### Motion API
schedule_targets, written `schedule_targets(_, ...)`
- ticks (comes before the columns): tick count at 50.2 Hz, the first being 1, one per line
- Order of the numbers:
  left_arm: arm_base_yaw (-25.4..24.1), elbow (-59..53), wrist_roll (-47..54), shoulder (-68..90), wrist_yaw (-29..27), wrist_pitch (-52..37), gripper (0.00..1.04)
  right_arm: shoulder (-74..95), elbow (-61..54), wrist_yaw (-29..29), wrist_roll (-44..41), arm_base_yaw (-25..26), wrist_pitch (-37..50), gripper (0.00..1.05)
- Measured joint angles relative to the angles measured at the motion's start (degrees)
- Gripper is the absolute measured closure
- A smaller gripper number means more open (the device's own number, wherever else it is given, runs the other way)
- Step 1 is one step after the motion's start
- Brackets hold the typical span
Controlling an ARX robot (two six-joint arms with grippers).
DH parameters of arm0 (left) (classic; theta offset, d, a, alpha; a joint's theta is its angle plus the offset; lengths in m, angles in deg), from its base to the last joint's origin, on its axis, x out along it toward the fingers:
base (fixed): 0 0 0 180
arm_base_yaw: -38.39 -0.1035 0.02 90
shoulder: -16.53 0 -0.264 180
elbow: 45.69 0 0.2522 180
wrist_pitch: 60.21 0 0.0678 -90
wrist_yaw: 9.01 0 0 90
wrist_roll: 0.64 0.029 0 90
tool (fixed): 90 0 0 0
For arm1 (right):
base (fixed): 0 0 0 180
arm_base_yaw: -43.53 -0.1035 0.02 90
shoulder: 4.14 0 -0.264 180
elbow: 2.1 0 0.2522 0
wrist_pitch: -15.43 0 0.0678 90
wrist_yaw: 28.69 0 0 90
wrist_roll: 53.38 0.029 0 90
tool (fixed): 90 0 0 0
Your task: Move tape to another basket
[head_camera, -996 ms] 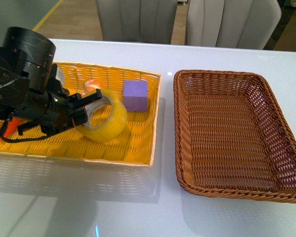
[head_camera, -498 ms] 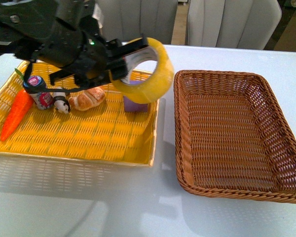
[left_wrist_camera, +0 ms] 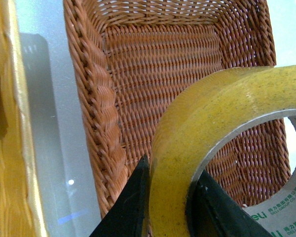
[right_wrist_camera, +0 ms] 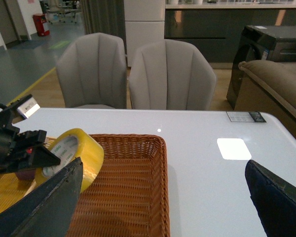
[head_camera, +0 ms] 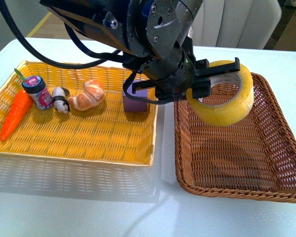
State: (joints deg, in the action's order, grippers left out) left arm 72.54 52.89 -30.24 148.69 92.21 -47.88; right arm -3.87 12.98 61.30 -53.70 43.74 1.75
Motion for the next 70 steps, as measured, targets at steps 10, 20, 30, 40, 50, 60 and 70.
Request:
schedule_targets(10,1.0,2.5,0.5,2.3,-0.5,1.5,0.90,0.0,0.0,0.0,0.1,0.0,0.0,0.09)
schedule_targets(20,1.1,4.0,-0.9,3.8,-0.9,1.0,0.62,0.0,0.0,0.0,0.1,0.0,0.0,0.09)
schedule_targets(30,0.7,1.9,-2.5,2.6,-0.7,-1.4,0.20,0.0,0.0,0.0,0.1,0.0,0.0,0.09)
schedule_targets(40,-1.6,-6.6,-2.9,-3.6,-0.9,-6.2,0.09,0.0,0.0,0.0,0.1,0.0,0.0,0.09)
schedule_targets(50,-6.6,-19.9,-2.9,-14.1,-3.3,-15.2,0.09,0.0,0.0,0.0,0.1,0.0,0.0,0.09)
schedule_targets(60,-11.3,-34.8,-2.6,-26.3,-3.8,-23.3,0.09,0.0,0.0,0.0,0.1,0.0,0.0,0.09)
schedule_targets(70,-12.7,-52.3,19.0,-26.9,-30.2,-64.1,0.39,0.0,0.0,0.0,0.1,0.0,0.0,0.09)
